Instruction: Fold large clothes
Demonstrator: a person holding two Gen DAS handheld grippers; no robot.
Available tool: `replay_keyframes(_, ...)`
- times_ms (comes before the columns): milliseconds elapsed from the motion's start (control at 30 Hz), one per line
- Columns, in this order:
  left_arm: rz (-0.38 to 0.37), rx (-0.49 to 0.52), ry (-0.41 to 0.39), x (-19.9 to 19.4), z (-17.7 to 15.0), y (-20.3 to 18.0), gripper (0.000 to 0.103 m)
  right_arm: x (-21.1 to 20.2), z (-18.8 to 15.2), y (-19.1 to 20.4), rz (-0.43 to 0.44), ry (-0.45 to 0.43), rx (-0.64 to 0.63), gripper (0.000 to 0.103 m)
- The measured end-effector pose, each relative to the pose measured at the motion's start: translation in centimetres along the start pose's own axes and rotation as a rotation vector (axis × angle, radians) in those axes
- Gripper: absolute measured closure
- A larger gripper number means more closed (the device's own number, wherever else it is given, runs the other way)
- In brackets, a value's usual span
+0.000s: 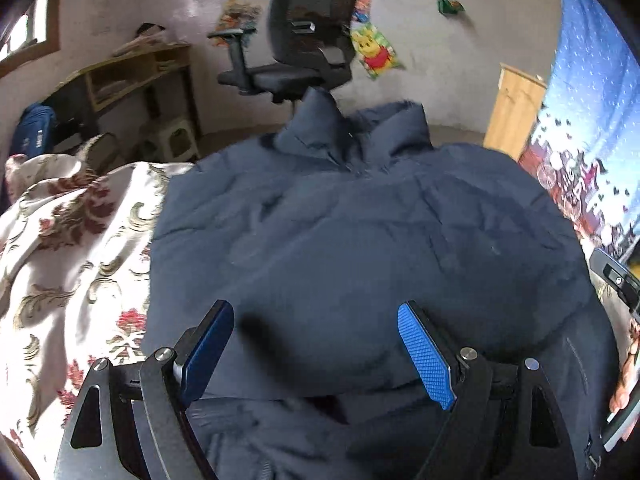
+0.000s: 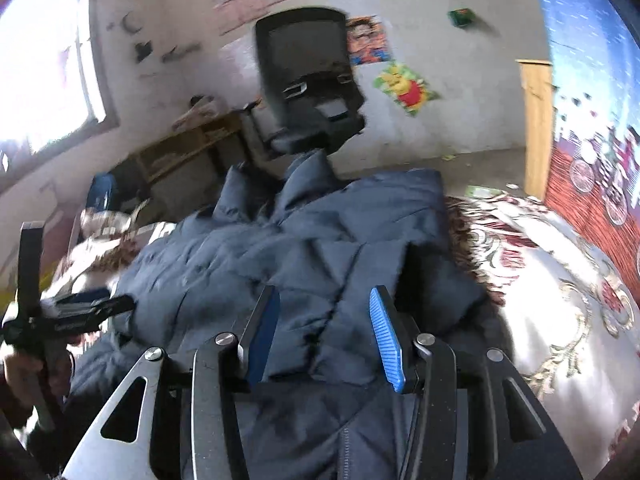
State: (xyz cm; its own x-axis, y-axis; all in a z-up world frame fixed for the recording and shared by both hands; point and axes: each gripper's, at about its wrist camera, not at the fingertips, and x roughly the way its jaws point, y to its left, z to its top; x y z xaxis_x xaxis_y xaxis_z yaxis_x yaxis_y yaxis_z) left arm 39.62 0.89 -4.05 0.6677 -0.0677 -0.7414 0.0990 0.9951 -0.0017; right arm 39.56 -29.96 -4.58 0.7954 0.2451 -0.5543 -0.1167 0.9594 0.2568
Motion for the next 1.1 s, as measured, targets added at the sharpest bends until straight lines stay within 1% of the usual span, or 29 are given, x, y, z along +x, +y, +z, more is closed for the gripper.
replay_keyframes(67, 0.005, 0.025, 0.03, 1.0, -0.2, -0.6, 0.02, 0.6, -0.3, 0.3, 0.012, 0.03, -0.013, 0.061)
replay_keyframes(167, 0.032, 0.05, 0.073, 2.3, -0.5, -1.1, 0.019, 2.3, -1.3, 0.4, -0.015, 0.116, -0.032, 0.061)
replay_keyframes(200, 0.036, 0.053, 0.082, 2.6, -0.6, -1.1, 0.018, 3.1, -1.8, 0.2, -0.02, 0.158, -0.024, 0.061)
replay_keyframes(233, 0.041, 0.058, 0.086, 2.8, -0.7, -1.1, 0.015, 3.7, -2.2, 0.1, -0.018, 0.177, -0.009, 0.061)
replay_keyframes(333, 0.069, 0.079, 0.1, 3.5, -1.1, -1.4, 0.012, 4.4, -2.7, -0.4, -0.01, 0.187, 0.015, 0.061)
replay_keyframes(500, 0.09, 0.093, 0.109, 4.1, -1.4, -2.0, 0.01, 4.8, -3.3, 0.1, -0.039, 0.19, -0.015, 0.061)
replay_keyframes(667, 0.09, 0.082, 0.101, 4.1, -1.6, -1.7, 0.007, 4.9, -3.3, 0.3, -0.05, 0.191, -0.025, 0.061)
replay_keyframes(733, 0.096, 0.063, 0.097, 4.1, -1.6, -1.4, 0.0, 5.1, -3.2, 0.7, -0.056, 0.187, -0.03, 0.061)
replay_keyframes(833, 0.076, 0.035, 0.1, 3.9, -1.5, -0.9, 0.0, 4.6, -2.9, 0.7, -0.064, 0.186, -0.018, 0.061)
replay_keyframes(900, 0.065, 0.029, 0.102, 3.4, -1.3, -0.7, 0.0, 3.5, -2.4, 0.7, -0.075, 0.19, 0.01, 0.058)
replay_keyframes(967, 0.05, 0.031, 0.105, 2.7, -1.1, -0.4, 0.0, 2.1, -2.0, 0.8, -0.085, 0.185, 0.016, 0.05)
replay_keyframes(1000, 0.04, 0.029, 0.101, 2.1, -1.0, -0.2, 0.0, 1.0, -1.6, 1.0, -0.097, 0.181, 0.022, 0.048)
replay_keyframes(1067, 0.013, 0.012, 0.083, 0.8, -0.8, 0.5, 0.0, -0.4, -0.9, 1.1, -0.101, 0.185, 0.044, 0.039)
replay_keyframes(1100, -0.011, 0.0, 0.072, 0.0, -0.5, 1.2, 0.0, -1.3, -0.4, 1.2, -0.099, 0.191, 0.059, 0.037)
